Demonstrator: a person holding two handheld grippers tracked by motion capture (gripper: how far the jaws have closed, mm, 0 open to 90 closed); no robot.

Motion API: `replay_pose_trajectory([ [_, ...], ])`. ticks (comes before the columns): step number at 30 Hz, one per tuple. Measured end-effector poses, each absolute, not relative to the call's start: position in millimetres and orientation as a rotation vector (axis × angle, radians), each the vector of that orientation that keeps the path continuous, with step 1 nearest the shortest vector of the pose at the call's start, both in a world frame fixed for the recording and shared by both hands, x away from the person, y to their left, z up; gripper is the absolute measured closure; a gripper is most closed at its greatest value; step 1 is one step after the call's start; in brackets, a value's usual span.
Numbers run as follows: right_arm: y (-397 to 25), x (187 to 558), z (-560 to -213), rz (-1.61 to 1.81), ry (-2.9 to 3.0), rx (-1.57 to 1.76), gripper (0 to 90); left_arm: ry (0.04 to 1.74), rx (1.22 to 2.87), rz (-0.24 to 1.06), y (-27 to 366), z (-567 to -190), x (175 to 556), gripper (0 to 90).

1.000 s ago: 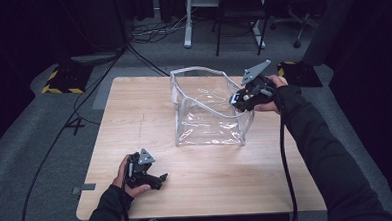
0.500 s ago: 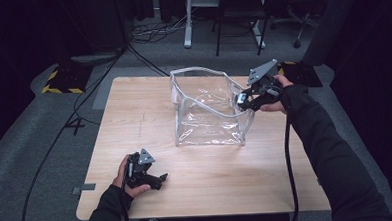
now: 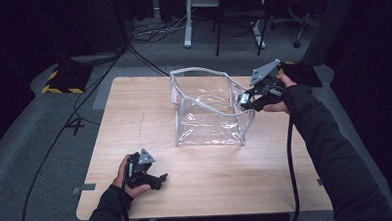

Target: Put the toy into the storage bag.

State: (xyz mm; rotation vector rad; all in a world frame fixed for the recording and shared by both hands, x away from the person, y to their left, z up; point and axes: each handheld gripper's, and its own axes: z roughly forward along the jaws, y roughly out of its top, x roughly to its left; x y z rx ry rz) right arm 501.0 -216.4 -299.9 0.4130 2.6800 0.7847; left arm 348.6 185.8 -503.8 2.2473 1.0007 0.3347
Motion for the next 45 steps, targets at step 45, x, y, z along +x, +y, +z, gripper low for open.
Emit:
replay_pose_trajectory([
  [45,-238.4,500.1,-295.0,1.090,2.459,0.545,45.4,1.005,2.249,0.338,186.0,-503.7,348.6,0.4],
])
